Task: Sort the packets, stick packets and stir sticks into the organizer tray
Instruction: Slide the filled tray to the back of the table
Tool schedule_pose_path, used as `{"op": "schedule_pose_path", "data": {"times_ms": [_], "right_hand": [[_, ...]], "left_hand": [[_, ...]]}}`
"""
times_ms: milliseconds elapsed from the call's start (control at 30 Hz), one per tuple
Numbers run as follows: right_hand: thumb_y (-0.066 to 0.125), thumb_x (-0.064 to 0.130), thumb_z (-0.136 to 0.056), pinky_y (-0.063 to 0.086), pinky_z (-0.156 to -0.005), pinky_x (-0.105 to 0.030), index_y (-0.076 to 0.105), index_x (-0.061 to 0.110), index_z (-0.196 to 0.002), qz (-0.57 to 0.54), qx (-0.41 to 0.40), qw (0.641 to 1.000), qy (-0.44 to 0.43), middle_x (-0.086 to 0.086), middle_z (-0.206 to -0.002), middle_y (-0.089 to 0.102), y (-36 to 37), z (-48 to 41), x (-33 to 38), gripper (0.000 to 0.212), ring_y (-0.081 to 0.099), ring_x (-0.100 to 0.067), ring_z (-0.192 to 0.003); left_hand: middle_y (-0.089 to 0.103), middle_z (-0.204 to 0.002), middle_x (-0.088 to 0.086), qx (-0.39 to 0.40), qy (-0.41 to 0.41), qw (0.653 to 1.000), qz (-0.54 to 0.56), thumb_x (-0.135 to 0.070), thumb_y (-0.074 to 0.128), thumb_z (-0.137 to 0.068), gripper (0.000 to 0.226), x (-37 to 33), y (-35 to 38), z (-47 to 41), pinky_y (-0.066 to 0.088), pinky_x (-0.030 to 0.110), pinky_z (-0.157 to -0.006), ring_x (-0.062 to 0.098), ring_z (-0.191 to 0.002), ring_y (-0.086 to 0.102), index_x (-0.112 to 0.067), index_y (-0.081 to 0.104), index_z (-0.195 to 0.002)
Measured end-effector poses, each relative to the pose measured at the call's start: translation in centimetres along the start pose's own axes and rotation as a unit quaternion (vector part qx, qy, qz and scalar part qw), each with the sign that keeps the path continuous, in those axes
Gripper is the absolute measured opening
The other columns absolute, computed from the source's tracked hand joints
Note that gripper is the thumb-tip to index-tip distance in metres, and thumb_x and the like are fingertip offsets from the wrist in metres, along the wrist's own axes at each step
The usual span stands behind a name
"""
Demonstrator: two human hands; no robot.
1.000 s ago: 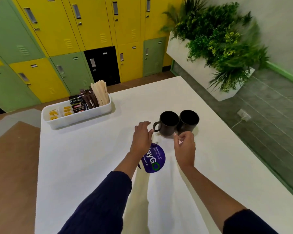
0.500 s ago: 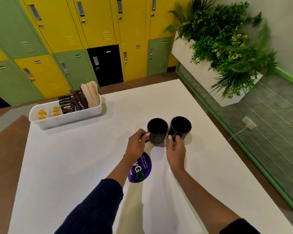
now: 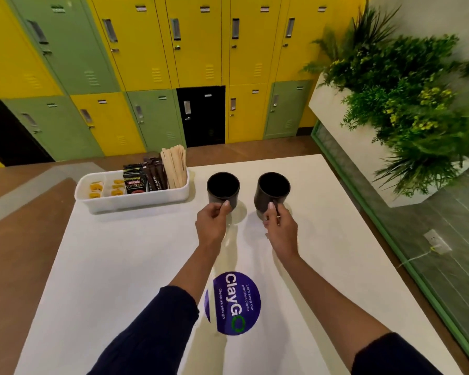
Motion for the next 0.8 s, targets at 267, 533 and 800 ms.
{"op": "schedule_pose_path", "data": {"times_ms": [267, 533, 800], "right_hand": [[0.039, 0.036, -0.099, 0.05, -0.079, -0.039, 0.055, 0.013, -0.083, 0.062, 0.07, 0.996, -0.016, -0.009, -0.09, 0.065, 4.6, -6.0, 2.1, 0.033, 0.062, -0.025, -0.087], [0.038, 0.031, -0.1, 0.049, -0.072, -0.035, 0.053, 0.003, -0.088, 0.103, 0.134, 0.985, -0.024, -0.017, -0.089, 0.065, 6.2, -10.1, 1.8, 0.034, 0.063, -0.03, -0.082], [0.035, 0.03, -0.101, 0.043, -0.07, -0.032, 0.05, 0.01, -0.086, 0.103, 0.154, 0.982, -0.026, -0.01, -0.084, 0.06, 6.9, -11.2, 1.3, 0.029, 0.056, -0.02, -0.075]], "left_hand": [[0.069, -0.093, 0.014, -0.041, -0.027, 0.998, 0.027, -0.024, 0.061, -0.09, 0.028, 0.7, -0.1, -5.6, 0.05, 0.036, -0.079, 0.021, -0.083, 0.06, 0.0, 0.066, -0.103], [0.066, -0.096, 0.008, -0.109, -0.027, 0.992, 0.057, -0.022, 0.063, -0.089, 0.026, 0.7, 1.6, -7.4, 0.048, 0.032, -0.087, 0.019, -0.09, 0.06, -0.001, 0.065, -0.105], [0.065, -0.097, 0.005, -0.13, -0.034, 0.989, 0.059, -0.021, 0.064, -0.088, 0.028, 0.9, 2.6, -8.2, 0.044, 0.024, -0.081, 0.016, -0.089, 0.059, -0.002, 0.065, -0.108]]}}
Point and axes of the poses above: each hand's wrist, its own z-axis away from the middle knuckle, its own y-axis out of the palm, x = y × z, the point moved 3 cm from there along -z, towards the middle knuckle
